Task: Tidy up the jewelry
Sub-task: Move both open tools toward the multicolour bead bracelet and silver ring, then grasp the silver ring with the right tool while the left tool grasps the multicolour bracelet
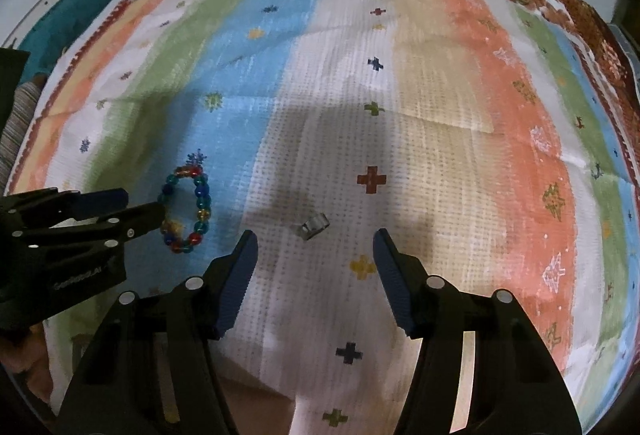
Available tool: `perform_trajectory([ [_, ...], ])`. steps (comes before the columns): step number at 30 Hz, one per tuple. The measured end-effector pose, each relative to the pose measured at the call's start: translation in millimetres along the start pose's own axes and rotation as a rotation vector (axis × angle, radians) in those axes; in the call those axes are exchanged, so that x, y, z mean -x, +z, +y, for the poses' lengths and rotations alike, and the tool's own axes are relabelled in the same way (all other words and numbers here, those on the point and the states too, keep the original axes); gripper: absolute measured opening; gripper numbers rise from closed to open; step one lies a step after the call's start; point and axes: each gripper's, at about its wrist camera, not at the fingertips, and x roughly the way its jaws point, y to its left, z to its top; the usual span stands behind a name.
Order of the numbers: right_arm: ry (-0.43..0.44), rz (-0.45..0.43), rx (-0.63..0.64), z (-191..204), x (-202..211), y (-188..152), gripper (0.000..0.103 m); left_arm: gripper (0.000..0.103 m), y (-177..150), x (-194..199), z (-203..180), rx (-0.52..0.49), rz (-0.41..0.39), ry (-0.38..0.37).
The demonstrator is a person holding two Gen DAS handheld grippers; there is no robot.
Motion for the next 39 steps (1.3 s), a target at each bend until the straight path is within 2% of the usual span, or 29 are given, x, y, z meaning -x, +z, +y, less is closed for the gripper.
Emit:
perform_trajectory([
  [11, 0.007, 0.042, -0.009, -3.5, -21.6, 7.1, 0.048, 0.033, 5.4, -13.6, -1.5, -0.034, 0.022, 0.004],
  [16, 0.038, 0.041, -0.021, -2.3, -24.0, 9.4, 0.047, 0.029, 12.3, -19.6, -4.7, -0.040, 0.020, 0.010],
  [18, 0.045, 0.049, -0.016, -0.4, -26.4, 9.3, 0.037, 0.027, 12.6, -22.5, -7.4, -0.047, 0.021, 0.016],
  [22, 0.028, 0.067, -0.002, 1.3, -32.4, 8.0, 0.028, 0.020, 12.7, -27.6, -12.6, -0.066, 0.013, 0.042],
  [24, 0.032, 0.066, -0.010, -1.3, -32.8, 9.3, 0.021, 0.012, 12.5, -28.2, -11.8, -0.065, 0.011, 0.048],
  [39, 0.057, 0.049, -0.021, -4.9, -22.8, 7.6, 0.020, 0.009, 8.6, -9.2, 0.7, -0.040, -0.015, 0.038],
])
